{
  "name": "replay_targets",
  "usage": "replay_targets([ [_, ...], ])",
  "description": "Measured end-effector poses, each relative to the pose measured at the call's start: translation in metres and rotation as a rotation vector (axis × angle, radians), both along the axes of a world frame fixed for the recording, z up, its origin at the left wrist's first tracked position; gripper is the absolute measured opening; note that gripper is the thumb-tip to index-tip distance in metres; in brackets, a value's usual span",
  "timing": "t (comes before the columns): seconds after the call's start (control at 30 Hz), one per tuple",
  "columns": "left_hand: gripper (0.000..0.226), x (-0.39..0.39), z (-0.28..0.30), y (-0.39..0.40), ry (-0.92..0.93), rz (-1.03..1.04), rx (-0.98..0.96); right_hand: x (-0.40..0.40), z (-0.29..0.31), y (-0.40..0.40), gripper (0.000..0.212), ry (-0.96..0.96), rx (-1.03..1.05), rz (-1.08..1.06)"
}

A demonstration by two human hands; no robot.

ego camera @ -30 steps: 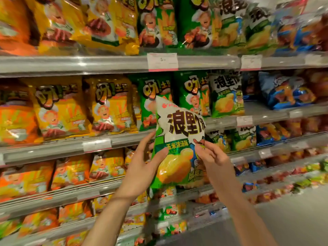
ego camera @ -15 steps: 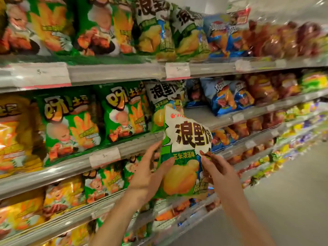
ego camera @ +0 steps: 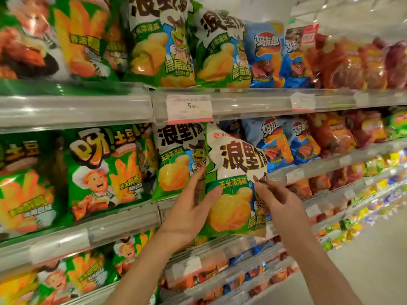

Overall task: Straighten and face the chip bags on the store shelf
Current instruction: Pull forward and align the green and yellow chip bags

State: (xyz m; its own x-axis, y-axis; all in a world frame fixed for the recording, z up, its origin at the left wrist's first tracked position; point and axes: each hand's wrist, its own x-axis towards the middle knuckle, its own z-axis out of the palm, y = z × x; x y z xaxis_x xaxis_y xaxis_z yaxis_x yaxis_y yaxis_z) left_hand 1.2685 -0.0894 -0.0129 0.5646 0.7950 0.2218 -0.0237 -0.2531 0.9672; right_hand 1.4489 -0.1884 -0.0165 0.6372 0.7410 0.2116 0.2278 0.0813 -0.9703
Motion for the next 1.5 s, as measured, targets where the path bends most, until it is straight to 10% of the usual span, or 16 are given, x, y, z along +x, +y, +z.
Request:
replay_targets([
  [0.33,0.067,0.057,0.010,0.002,0.162,0.387,0.182,0.091,0.011,0.065,0.016,0.007,0.007,0.213],
  [0.53,0.044,0.061,-0.004,0.026,0.429,0.866,0.605,0.136,0.025,0.099,0.024,-0.128,0.064,0.225],
  [0.8,0.059,0.069,-0.031,0.067,0.859,0.894,0.735,0.135,0.016,0.149,0.020,-0.324,0.205,0.168],
  [1.17,0.059,0.086,-0.032,0.066,0.787,1.014,0.718,0.134,-0.005,0.166,0.063,-0.501,0.112,0.150],
  [1.5,0.075,0.070,-0.011,0.081,0.482,0.983,0.433,0.130,-0.009,0.160,0.038,-0.224,0.093,0.239],
])
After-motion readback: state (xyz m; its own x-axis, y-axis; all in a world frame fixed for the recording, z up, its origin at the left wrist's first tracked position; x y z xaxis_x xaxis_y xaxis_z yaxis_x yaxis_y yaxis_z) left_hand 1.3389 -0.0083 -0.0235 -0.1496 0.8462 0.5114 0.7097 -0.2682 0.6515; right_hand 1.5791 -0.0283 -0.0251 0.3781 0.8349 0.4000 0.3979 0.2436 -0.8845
